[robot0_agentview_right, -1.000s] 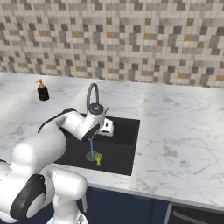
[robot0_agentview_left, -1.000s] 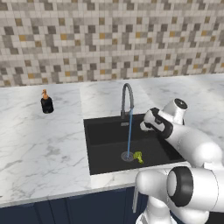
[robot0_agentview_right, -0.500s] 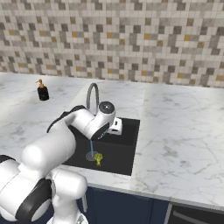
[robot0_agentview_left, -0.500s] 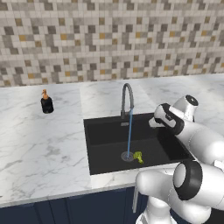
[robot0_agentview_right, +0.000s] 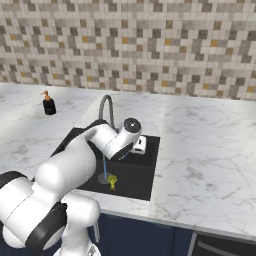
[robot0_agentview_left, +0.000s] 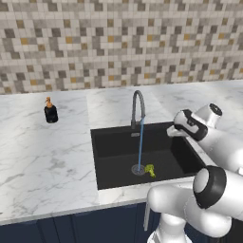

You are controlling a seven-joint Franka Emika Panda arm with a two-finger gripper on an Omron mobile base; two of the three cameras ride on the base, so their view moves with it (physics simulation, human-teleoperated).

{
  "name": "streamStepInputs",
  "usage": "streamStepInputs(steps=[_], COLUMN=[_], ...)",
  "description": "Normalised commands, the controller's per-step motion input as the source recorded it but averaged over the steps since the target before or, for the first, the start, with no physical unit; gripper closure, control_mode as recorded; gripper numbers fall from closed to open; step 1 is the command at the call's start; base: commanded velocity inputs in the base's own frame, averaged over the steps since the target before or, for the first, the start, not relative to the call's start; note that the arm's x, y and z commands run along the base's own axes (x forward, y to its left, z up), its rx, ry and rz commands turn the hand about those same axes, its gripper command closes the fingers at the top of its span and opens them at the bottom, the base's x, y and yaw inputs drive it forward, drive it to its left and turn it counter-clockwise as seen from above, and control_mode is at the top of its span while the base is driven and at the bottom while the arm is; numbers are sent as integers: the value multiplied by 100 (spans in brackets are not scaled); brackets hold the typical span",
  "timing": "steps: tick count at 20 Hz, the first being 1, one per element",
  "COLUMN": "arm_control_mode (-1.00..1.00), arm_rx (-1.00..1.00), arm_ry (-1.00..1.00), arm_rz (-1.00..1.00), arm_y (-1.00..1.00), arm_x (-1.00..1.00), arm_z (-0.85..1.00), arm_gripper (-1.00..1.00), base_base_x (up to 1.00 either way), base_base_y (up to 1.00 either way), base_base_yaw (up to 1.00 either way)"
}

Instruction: Turn on the sink faucet. Then move the broccoli from the counter to the sink. Turn off the sink. Move the vegetable from the sink to the pot next to the stove. Finally move the pot to the front left burner.

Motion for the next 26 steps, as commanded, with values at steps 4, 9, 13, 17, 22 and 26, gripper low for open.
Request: streamStepInputs(steps=[4,9,13,17,22,26], arm_control_mode=[-100,-100,-100,-100,-100,-100], arm_rx=[2,0,0,0,0,0], arm_ry=[-11,-10,-9,-11,-18,-18], arm_rz=[18,26,31,36,36,32], arm_y=[-25,-15,-9,-1,0,0], arm_x=[50,57,58,53,41,44], arm_z=[0,0,0,-1,-15,-11], arm_gripper=[-100,-100,-100,-100,-100,-100], base_base_x=[0,0,0,0,0,0], base_base_y=[0,0,0,0,0,0], base_base_yaw=[0,0,0,0,0,0])
